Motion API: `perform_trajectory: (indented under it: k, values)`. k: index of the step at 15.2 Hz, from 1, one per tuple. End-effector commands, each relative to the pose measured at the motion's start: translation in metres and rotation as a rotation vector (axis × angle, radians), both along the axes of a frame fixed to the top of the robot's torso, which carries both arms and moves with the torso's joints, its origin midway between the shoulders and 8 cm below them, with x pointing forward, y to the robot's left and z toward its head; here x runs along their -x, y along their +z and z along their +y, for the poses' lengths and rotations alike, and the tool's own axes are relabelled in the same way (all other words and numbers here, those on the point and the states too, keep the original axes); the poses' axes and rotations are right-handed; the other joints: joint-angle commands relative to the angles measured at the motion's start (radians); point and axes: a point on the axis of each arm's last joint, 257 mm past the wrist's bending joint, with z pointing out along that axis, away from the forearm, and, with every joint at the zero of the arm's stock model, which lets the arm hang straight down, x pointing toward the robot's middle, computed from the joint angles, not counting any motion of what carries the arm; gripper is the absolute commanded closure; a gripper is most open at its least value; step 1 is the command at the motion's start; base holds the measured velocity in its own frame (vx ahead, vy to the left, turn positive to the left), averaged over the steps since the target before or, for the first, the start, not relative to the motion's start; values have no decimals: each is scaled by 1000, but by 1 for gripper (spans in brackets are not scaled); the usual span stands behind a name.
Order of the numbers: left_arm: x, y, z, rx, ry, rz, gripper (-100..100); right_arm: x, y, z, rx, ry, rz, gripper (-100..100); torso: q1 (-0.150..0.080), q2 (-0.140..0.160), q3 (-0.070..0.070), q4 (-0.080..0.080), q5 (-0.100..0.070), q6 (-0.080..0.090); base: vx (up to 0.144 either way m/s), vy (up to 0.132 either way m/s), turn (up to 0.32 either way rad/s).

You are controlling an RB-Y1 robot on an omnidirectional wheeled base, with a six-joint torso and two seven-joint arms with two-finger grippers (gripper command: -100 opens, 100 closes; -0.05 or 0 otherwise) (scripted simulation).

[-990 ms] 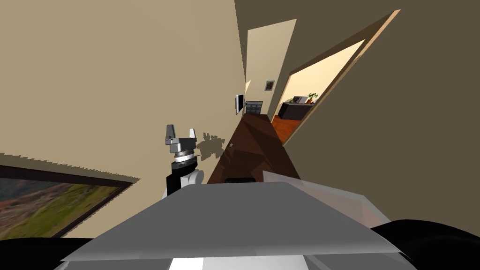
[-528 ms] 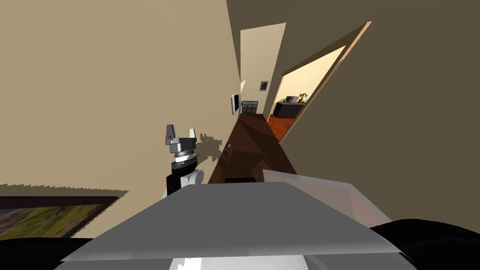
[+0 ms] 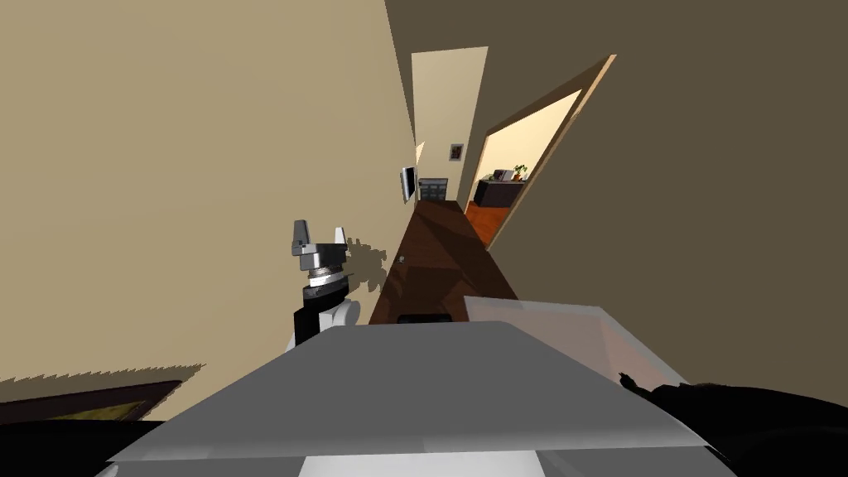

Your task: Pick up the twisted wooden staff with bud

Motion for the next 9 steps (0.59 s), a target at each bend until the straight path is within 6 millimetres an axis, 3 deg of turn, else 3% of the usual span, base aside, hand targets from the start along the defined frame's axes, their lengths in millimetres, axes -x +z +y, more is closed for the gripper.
perform_trajectory:
  k: [1, 5, 7, 9]
  values:
    - [0, 0, 0, 0, 0, 0, 0, -5, 4, -13, 1, 17, 8, 100, 0, 0, 0, 0, 0, 0, 15, 77, -210]
    - [0, 0, 0, 0, 0, 0, 0, -12, 10, -31, 9, 34, 18, 100, 1, 1, 0, 0, 0, 0, -1, 63, -144]
    - [0, 0, 0, 0, 0, 0, 0, -20, 16, -51, 23, 73, 29, 100, 1, 1, 0, 0, 0, 1, 1, 65, -197]
    - [0, 0, 0, 0, 0, 0, 0, -19, 14, -47, 19, 69, 28, 100, 1, 0, 0, 0, 0, -1, -1, 38, -44]
